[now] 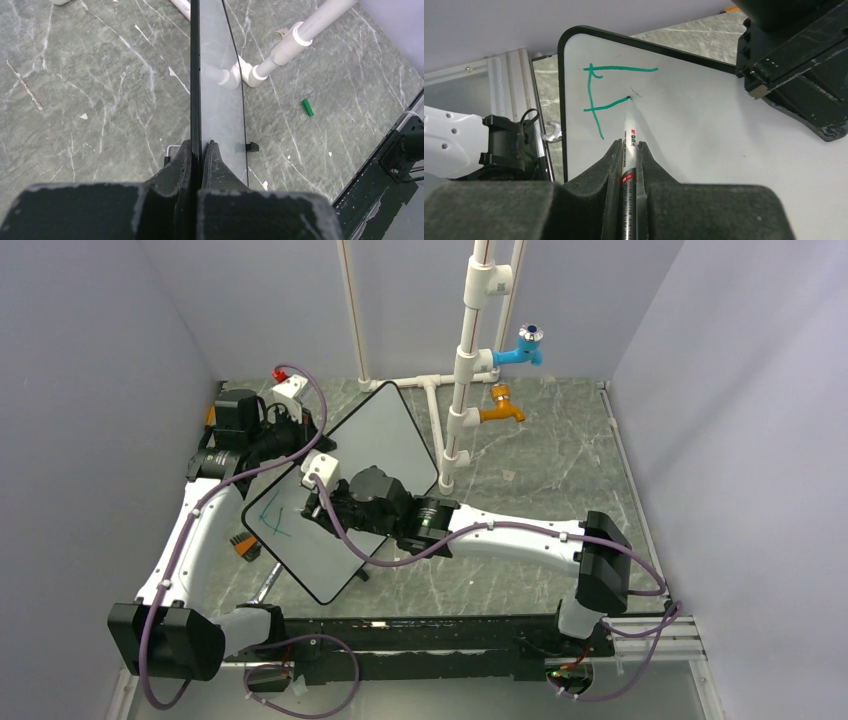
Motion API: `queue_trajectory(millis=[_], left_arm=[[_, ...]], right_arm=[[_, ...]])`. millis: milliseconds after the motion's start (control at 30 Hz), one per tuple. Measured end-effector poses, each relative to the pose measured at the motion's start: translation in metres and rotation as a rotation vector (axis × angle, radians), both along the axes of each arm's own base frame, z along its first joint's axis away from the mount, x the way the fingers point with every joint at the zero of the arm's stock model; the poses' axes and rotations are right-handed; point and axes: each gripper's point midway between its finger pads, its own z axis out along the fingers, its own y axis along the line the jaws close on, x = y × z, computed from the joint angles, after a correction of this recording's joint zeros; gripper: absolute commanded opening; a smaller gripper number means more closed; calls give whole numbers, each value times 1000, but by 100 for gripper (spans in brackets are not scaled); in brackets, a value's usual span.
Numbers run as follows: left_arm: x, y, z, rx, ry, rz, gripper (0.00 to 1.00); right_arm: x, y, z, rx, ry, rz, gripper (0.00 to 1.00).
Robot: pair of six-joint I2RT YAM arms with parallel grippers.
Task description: Write a sentence on the whiteboard
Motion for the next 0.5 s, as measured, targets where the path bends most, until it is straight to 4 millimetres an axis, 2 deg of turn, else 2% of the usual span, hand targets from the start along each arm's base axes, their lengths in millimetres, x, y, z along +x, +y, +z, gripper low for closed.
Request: queue_trajectory(millis=[200,333,500], left_arm=[[0,0,0,-1,1,1,0],[-1,-1,0,-4,3,0,0],[-1,-1,1,-3,8,0,0]], right_arm=[[10,-7,10,12,-19,-44,0],[17,-22,20,27,-29,-78,0],[12,-42,39,67,-38,-83,0]])
